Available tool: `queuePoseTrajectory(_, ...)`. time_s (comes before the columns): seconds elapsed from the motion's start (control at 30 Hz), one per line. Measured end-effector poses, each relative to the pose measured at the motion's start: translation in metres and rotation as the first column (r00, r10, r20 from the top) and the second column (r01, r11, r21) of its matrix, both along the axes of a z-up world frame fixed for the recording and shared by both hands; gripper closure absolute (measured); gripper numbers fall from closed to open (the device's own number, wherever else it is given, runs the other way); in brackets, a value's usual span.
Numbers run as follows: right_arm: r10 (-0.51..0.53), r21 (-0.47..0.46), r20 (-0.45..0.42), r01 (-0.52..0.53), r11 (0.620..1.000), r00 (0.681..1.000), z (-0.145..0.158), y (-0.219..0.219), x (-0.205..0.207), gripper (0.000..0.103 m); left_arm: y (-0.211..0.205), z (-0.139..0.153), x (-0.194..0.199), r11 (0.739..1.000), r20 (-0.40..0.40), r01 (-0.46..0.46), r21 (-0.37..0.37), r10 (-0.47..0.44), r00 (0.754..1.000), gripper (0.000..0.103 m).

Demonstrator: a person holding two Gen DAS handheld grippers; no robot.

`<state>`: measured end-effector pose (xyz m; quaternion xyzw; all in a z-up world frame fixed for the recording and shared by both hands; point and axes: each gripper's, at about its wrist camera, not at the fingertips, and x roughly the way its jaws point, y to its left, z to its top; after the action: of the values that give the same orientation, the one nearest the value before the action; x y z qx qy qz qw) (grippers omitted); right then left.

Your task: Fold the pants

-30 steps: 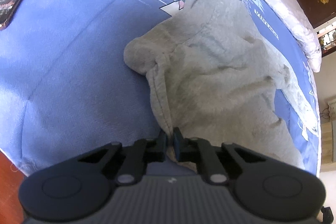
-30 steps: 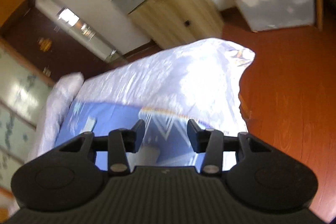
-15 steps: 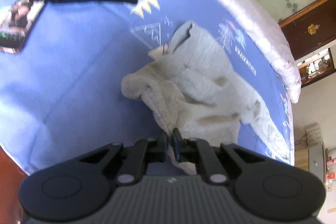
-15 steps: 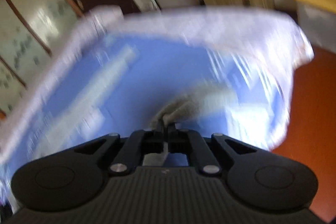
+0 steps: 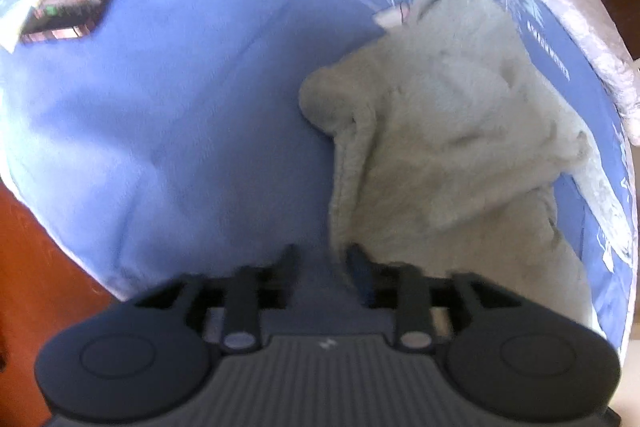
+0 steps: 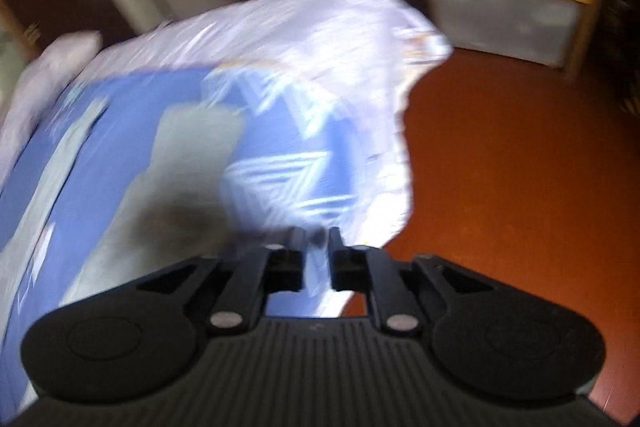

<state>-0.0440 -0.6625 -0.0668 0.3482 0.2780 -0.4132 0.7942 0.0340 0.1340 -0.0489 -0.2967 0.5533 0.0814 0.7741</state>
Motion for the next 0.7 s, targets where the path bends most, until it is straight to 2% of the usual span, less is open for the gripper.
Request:
queuePoseTrajectory(0.07, -0.002, -0.081, 0.041, 0.005, 0.997, 0.999, 0.019, 0.01, -0.002, 0.077, 0.011, 0.012, -0.002, 1.0, 0.046, -0.023, -0.005, 0.023, 0.999, 0.064)
queuePoseTrajectory(0.13, 0.097, -0.173, 0.075, -0.083, 0.981, 0.992, 0.042, 0.027, 0.007, 0.077, 0.023, 0.021, -0.002, 0.998, 0.093, -0.053, -0.022, 0.055, 0.994, 0.06)
queuePoseTrajectory(0.17, 0.176, -0.202, 0.097, -0.153, 0.967, 0.98, 0.053, 0.039, 0.015, 0.076, 0.03, 0.024, -0.004, 0.998, 0.109, -0.063, -0.023, 0.065, 0.992, 0.058)
queuePoseTrajectory(0.23, 0.363, -0.205, 0.147, -0.331, 0.921, 0.92, 0.068, 0.065, 0.038, 0.073, 0.038, 0.027, 0.005, 0.997, 0.131, -0.08, -0.011, 0.081, 0.988, 0.055)
queuePoseTrajectory(0.27, 0.465, -0.186, 0.171, -0.435, 0.881, 0.869, 0.073, 0.082, 0.053, 0.072, 0.04, 0.028, 0.013, 0.997, 0.146, -0.075, -0.006, 0.075, 0.986, 0.054)
queuePoseTrajectory(0.33, 0.64, -0.14, 0.208, -0.625, 0.768, 0.74, 0.077, 0.122, 0.085, 0.072, 0.042, 0.029, 0.032, 0.998, 0.171, -0.053, 0.017, 0.049, 0.984, 0.053)
queuePoseTrajectory(0.43, 0.849, -0.097, 0.202, -0.852, 0.514, 0.488, 0.068, 0.208, 0.129, 0.07, 0.039, 0.03, 0.072, 0.999, 0.2, -0.013, 0.05, 0.003, 0.98, 0.053)
queuePoseTrajectory(0.5, 0.93, -0.092, 0.15, -0.932, 0.35, 0.335, 0.058, 0.264, 0.148, 0.067, 0.034, 0.036, 0.1, 0.996, 0.228, 0.02, 0.084, -0.038, 0.973, 0.052)
queuePoseTrajectory(0.57, 0.978, -0.105, 0.077, -0.974, 0.201, 0.193, 0.044, 0.315, 0.162, 0.062, 0.022, 0.044, 0.134, 0.99, 0.262, 0.07, 0.124, -0.101, 0.96, 0.046)
queuePoseTrajectory(0.63, 0.995, -0.107, 0.015, -0.989, 0.104, 0.103, 0.03, 0.353, 0.169, 0.058, 0.006, 0.05, 0.165, 0.977, 0.277, 0.118, 0.176, -0.165, 0.946, 0.032)
queuePoseTrajectory(0.7, 0.998, -0.083, -0.004, -0.994, 0.069, 0.069, 0.02, 0.373, 0.174, 0.056, -0.011, 0.051, 0.196, 0.959, 0.277, 0.156, 0.235, -0.22, 0.935, 0.026)
